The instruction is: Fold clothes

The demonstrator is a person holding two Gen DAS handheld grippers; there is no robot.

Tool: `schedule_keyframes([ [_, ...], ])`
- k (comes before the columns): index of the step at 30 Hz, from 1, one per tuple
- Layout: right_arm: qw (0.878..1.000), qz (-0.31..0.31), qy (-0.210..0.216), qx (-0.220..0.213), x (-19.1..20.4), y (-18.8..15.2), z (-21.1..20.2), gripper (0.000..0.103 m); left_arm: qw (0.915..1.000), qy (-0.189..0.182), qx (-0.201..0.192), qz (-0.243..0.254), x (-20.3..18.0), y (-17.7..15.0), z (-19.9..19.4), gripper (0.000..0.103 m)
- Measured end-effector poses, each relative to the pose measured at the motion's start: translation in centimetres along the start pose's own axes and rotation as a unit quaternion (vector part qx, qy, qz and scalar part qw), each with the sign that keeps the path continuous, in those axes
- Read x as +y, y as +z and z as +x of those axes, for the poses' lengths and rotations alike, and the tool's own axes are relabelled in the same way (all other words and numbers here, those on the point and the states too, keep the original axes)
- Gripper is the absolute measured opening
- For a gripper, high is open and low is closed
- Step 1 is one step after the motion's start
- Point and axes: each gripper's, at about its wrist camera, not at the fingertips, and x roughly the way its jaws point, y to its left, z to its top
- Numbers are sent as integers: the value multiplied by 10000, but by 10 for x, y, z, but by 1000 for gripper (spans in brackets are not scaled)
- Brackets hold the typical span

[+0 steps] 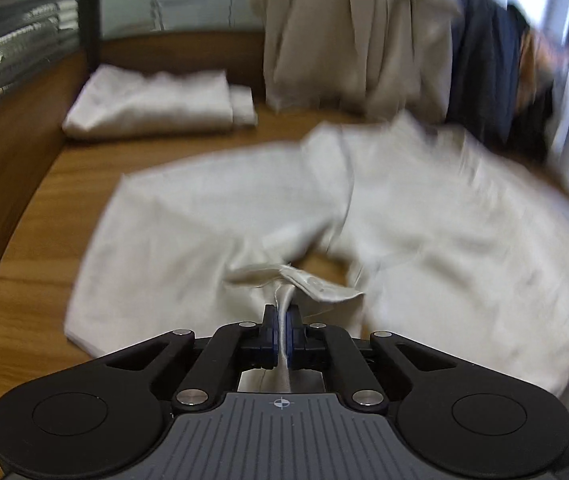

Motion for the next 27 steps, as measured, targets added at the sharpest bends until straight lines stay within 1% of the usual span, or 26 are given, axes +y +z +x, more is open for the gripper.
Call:
schedule_keyframes([
  [2, 10000, 37, -30, -5, 2, -3, -2, 71, 9993, -228, -229, -186, 2, 14, -14, 6],
  [5, 9999, 118, -52, 0, 4, -6, -4, 71, 9979, -566, -298, -71, -10, 32, -22, 6],
  [10, 9999, 114, -25, 7, 10, -7, -3, 71, 9958, -917, -41, 74, -39, 43, -2, 6],
  [13, 9999, 135, -6, 5, 11, -8, -2, 71, 9950, -991, 130, 50, -54, 41, 17, 6],
  [16, 9999, 160, 29, 28, 13, -9, 1, 71, 9938, -1106, 122, -30, -71, 39, 26, 7],
  [18, 9998, 163, 53, 35, 14, -10, 3, 71, 9928, -1183, 176, 24, -80, 38, 31, 7],
  [19, 9998, 183, 78, 43, 15, -11, 4, 71, 9922, -1224, 227, 54, -85, 37, 33, 9],
  [20, 9997, 201, 125, 48, 16, -12, 7, 71, 9915, -1265, 283, 78, -89, 37, 36, 18],
  [21, 9996, 218, 176, 53, 18, -12, 9, 71, 9907, -1303, 376, 68, -90, 35, 38, 35],
  [23, 9994, 228, 270, 53, 22, -13, 15, 71, 9894, -1371, 475, 73, -91, 32, 41, 48],
  [25, 9989, 205, 410, 53, 30, -13, 22, 71, 9899, -1352, 415, 114, -86, 30, 35, 50],
  [27, 9979, 210, 611, 59, 37, -12, 30, 71, 9911, -1250, 430, 156, -79, 28, 30, 52],
])
